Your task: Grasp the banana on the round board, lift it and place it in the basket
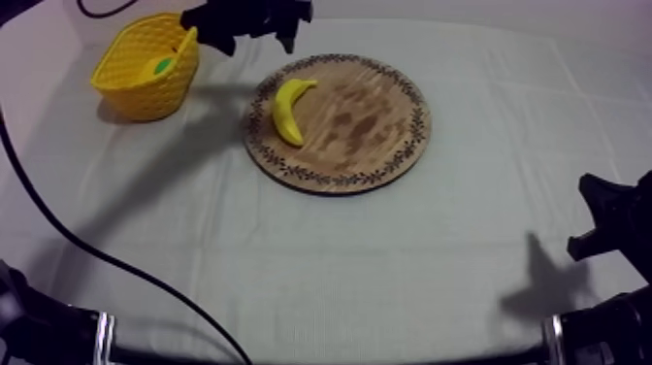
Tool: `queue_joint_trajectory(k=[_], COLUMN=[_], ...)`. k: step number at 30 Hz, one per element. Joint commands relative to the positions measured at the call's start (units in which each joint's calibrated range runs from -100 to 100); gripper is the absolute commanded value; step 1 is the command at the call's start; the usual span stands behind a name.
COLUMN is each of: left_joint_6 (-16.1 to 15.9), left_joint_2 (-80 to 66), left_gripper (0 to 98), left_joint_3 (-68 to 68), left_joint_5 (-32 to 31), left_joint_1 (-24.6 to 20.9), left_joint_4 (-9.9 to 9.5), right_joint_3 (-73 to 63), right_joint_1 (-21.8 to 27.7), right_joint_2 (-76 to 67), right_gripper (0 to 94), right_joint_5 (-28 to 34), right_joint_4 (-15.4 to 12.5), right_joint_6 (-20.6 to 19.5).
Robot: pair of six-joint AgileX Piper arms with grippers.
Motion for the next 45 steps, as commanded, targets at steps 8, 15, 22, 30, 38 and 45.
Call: queue_joint_trajectory(k=[8, 15, 22, 30, 38, 45], left_joint_6=[-0.10, -0.79, -0.57, 0.18, 0.94, 1.53], left_joint_2=[5.13, 10.47, 15.51, 20.31, 24.34, 26.27], left_gripper=[75.4, 74.7, 73.8, 72.6, 71.7, 69.4], left_joint_3=[3.22, 3.24, -0.25, -4.32, -7.89, -9.18], left_joint_5=[-3.77, -6.69, -8.06, -9.46, -10.03, -11.16], left_joint_1=[-1.01, -1.52, -1.63, -1.21, -0.99, -1.24], left_joint_4=[2.28, 3.88, 4.13, 4.13, 3.46, 2.39], right_joint_3=[-0.03, -0.03, -0.03, -0.03, -0.03, -0.03], right_joint_1=[0.00, 0.00, 0.00, 0.00, 0.00, 0.00], right_joint_2=[0.00, 0.00, 0.00, 0.00, 0.00, 0.00], right_gripper=[0.3, 0.3, 0.3, 0.3, 0.3, 0.3], right_joint_5=[-0.02, -0.02, -0.02, -0.02, -0.02, -0.02], right_joint_4=[0.00, 0.00, 0.00, 0.00, 0.00, 0.00], right_joint_6=[0.02, 0.02, 0.02, 0.02, 0.02, 0.02])
